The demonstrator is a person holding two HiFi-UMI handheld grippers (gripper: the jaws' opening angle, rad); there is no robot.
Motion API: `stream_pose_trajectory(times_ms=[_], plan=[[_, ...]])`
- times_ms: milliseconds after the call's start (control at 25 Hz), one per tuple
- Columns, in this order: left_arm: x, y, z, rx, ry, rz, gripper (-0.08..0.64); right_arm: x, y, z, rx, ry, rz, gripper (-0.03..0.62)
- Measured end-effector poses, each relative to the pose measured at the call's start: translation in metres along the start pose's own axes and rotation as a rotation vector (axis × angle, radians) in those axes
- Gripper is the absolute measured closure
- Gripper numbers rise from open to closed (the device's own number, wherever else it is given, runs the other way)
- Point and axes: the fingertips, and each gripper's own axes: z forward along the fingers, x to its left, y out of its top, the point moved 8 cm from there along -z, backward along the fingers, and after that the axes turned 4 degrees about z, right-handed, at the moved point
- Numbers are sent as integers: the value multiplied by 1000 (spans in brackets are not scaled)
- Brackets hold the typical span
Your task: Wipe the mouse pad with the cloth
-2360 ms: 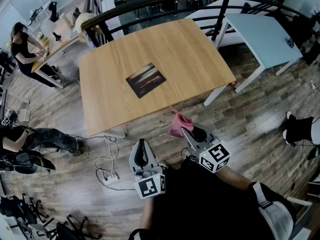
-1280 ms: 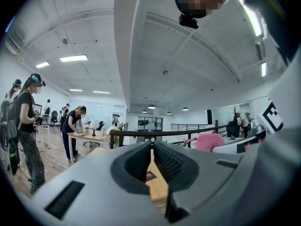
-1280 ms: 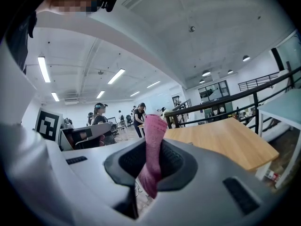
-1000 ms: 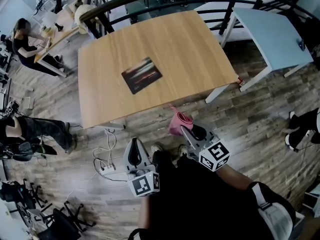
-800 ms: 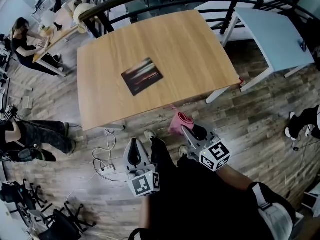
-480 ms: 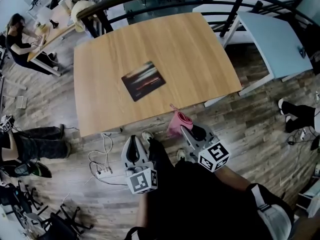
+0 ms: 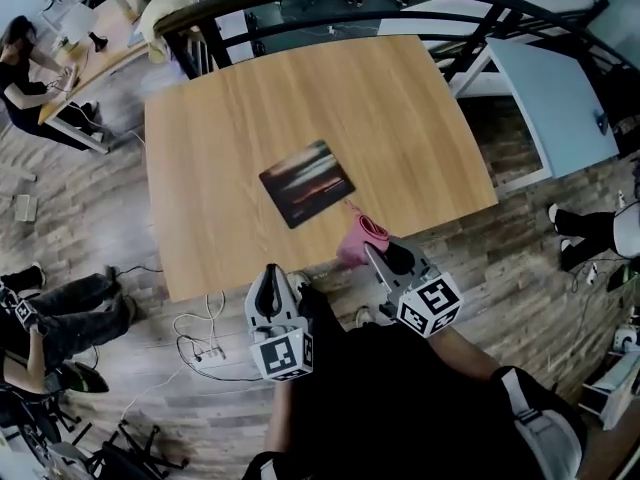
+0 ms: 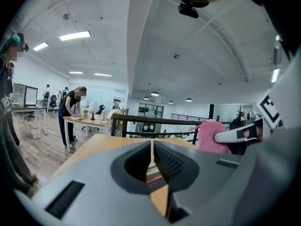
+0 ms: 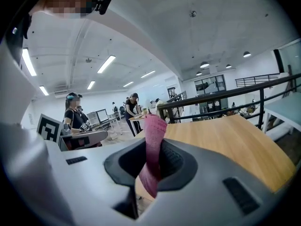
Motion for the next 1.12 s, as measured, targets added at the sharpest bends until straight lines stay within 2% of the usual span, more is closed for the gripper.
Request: stream_pose_trajectory(times_ms=[320,520,880,1120], plan=[[52,-10,54,84,-96,-15,525,11,10,84,67,-26,1,528],[73,-23,76,146,-146,15,525,8,14,128,120,-23,-17,528],[70,-61,119,291,-173,-43,525,-23,28,209,214,52,-23,528],[60,-87,150,369,-142,-71,525,-41,10,268,324,153,10,528]])
